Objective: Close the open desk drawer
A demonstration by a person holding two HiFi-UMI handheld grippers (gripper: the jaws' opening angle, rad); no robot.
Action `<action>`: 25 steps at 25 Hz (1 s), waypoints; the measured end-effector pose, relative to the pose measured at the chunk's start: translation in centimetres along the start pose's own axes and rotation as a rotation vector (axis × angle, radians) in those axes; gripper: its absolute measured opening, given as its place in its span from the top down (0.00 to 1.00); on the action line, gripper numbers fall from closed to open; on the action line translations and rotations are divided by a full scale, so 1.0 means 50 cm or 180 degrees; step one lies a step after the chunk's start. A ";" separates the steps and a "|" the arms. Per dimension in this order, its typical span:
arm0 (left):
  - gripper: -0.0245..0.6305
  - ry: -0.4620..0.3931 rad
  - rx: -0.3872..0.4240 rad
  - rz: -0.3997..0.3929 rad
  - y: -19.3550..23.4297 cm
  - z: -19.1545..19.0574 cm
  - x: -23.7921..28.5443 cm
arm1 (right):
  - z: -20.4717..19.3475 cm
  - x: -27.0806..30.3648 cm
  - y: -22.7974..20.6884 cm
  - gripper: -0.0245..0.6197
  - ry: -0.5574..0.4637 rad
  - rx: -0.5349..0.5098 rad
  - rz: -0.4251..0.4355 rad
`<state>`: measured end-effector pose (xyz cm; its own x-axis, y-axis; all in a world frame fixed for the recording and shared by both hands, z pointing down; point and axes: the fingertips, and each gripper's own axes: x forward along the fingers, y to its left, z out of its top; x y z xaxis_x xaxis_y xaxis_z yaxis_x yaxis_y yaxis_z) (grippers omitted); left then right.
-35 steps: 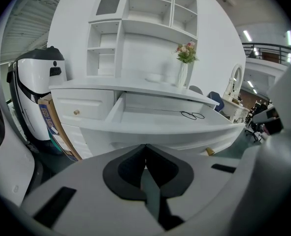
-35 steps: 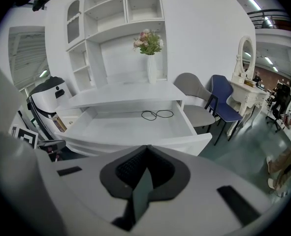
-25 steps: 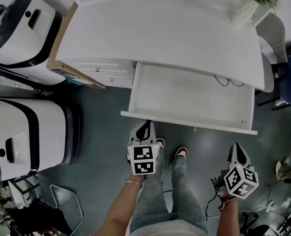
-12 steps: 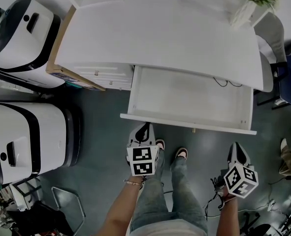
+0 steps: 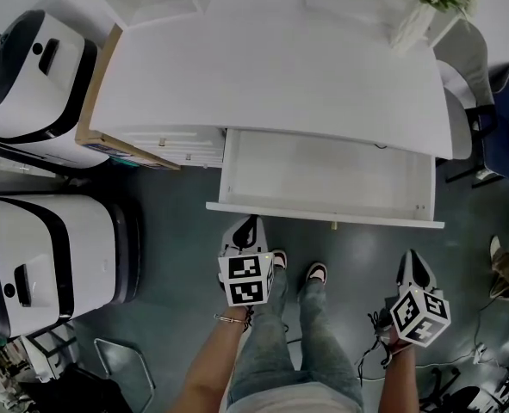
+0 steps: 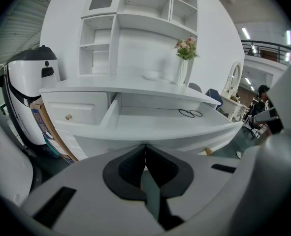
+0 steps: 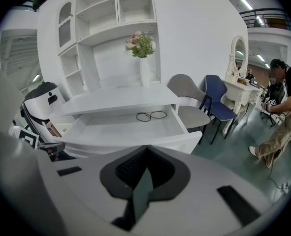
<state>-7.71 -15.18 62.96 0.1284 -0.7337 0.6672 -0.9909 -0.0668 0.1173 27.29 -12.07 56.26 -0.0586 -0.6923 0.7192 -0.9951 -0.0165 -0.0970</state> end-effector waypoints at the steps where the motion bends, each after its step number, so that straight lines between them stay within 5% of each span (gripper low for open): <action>1: 0.93 0.0007 0.0004 -0.0003 0.001 0.003 0.003 | 0.002 0.001 0.000 0.95 -0.0002 0.0007 -0.0007; 25: 0.93 0.0094 0.0041 -0.0134 0.010 0.065 0.070 | 0.049 0.007 0.000 0.95 -0.0035 0.0117 -0.0189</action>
<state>-7.88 -19.97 62.97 0.1711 -0.7098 0.6833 -0.9850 -0.1062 0.1363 27.47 -14.09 54.83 0.0016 -0.6972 0.7169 -0.9933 -0.0841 -0.0795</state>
